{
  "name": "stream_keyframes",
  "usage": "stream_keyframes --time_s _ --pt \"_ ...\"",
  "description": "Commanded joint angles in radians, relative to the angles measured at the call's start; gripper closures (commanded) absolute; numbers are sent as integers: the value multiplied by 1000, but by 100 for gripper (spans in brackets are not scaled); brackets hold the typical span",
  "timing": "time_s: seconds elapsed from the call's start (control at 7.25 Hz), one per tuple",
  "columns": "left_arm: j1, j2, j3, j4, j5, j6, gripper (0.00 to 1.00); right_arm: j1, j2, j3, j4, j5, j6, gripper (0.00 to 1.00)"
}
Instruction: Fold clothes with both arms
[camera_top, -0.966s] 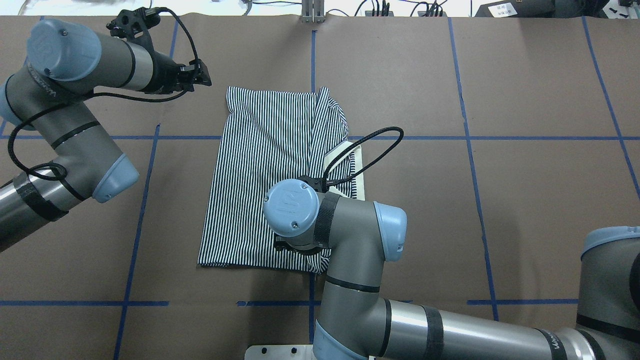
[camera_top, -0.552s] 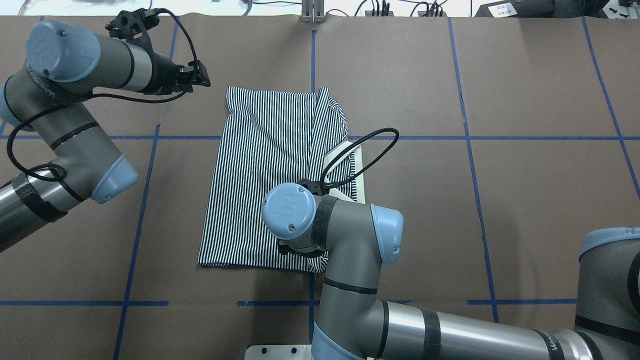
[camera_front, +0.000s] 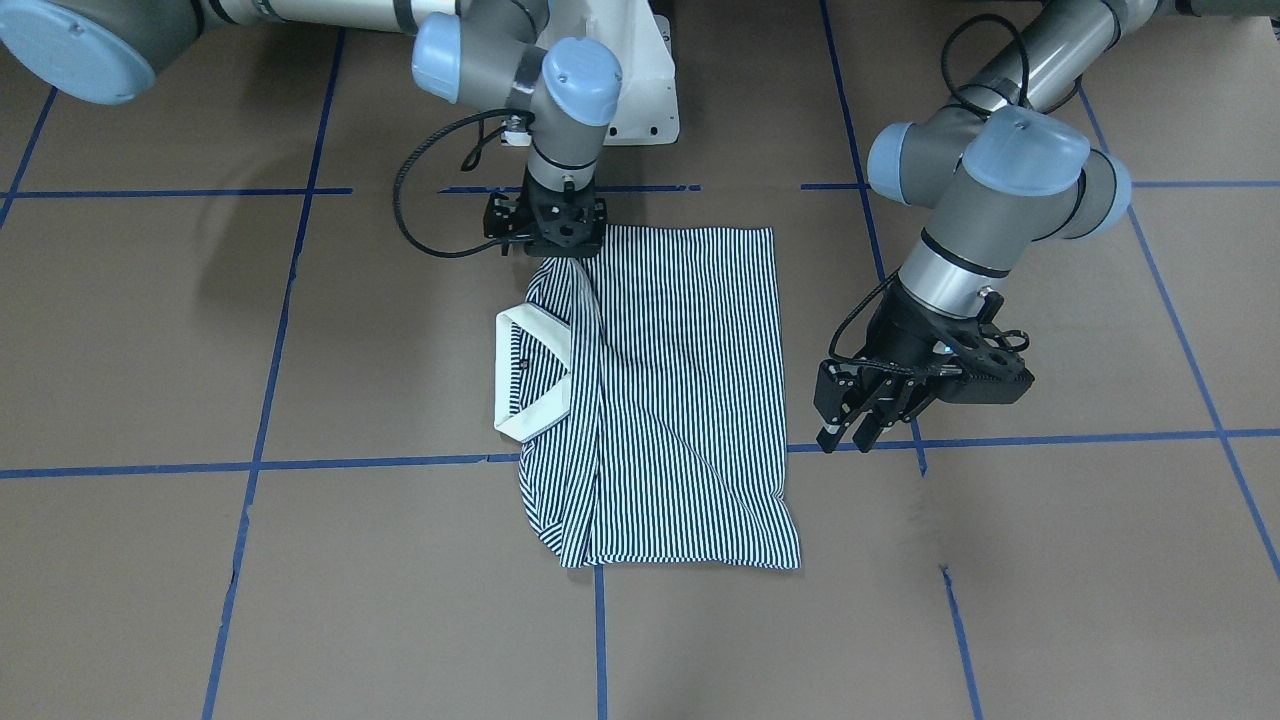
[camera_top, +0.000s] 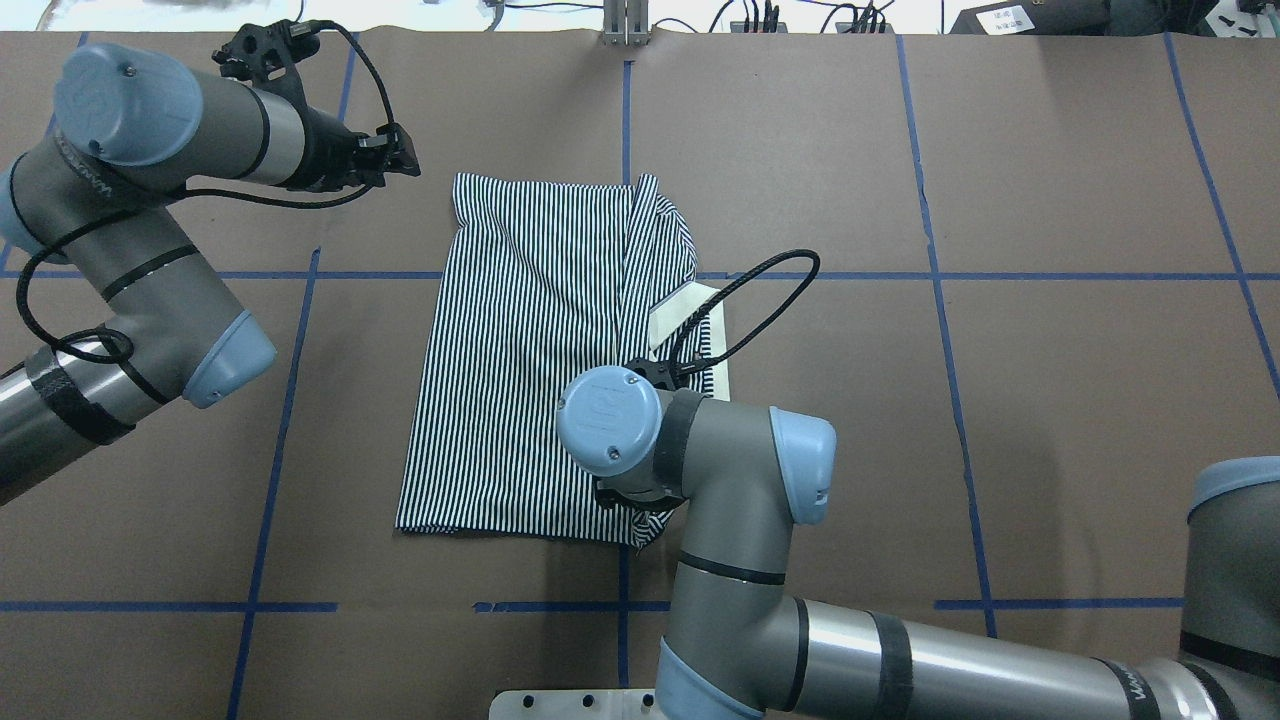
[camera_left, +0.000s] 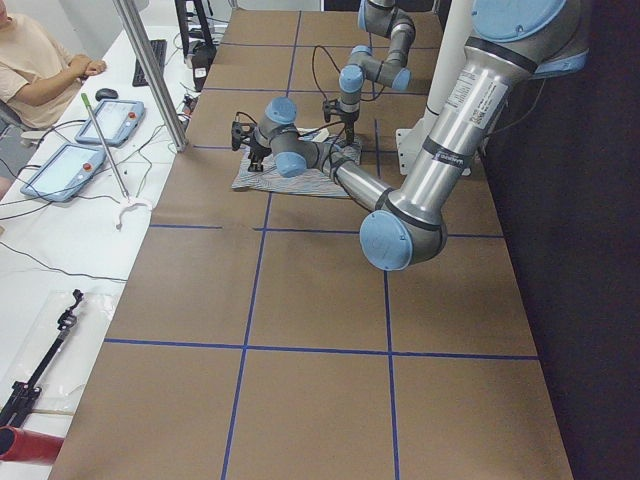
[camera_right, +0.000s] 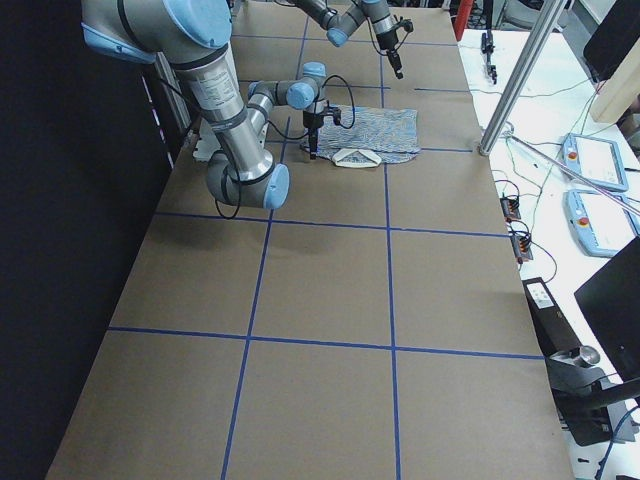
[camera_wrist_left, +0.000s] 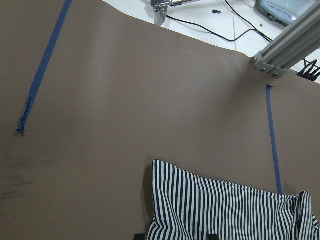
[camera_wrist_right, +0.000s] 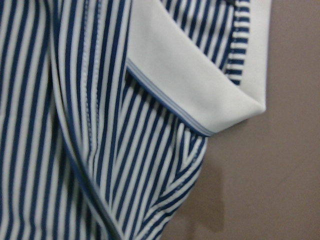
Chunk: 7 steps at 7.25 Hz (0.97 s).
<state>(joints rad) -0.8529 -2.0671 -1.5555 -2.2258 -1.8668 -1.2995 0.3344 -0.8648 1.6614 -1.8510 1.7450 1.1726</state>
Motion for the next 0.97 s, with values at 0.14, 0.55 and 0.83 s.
stream_keyframes --time_s 0.14,0.55,0.83 --pt "0 -1 0 0 0 0 50 52 -155 133 -10 -2 -85 0" --pt "-2 7 -8 0 0 0 49 78 -21 92 -1 -27 -73 0" --pt "-2 15 -9 0 0 0 49 80 146 -103 36 -36 -64 0"
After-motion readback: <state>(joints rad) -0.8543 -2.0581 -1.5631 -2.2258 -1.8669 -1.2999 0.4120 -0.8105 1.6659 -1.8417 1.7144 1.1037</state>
